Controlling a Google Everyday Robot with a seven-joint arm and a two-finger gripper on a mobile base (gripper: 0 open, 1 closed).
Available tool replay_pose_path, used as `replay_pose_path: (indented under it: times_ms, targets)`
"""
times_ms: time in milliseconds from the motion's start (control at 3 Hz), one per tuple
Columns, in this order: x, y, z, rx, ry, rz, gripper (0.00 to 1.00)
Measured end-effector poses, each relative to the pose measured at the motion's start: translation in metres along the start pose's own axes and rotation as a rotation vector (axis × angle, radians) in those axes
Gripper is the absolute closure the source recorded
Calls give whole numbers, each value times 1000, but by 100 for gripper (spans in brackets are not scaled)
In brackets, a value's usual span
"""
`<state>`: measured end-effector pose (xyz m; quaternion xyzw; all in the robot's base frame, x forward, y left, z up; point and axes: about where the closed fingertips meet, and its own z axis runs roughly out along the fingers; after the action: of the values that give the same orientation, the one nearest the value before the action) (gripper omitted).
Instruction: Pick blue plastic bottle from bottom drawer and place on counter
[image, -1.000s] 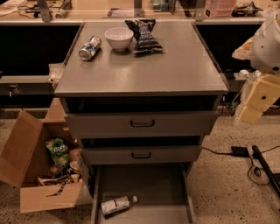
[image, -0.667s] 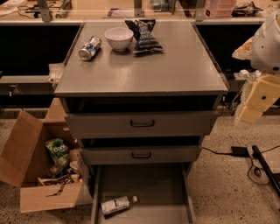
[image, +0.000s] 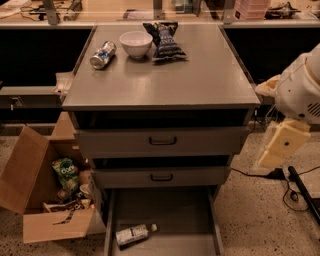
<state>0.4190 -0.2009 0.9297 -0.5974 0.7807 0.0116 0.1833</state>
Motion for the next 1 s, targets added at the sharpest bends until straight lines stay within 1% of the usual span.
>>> replay_pose_path:
  times_ms: [667, 1000]
  targets:
    - [3, 20, 25, -31, -53, 15, 0]
    - [4, 21, 27, -34, -49, 16, 0]
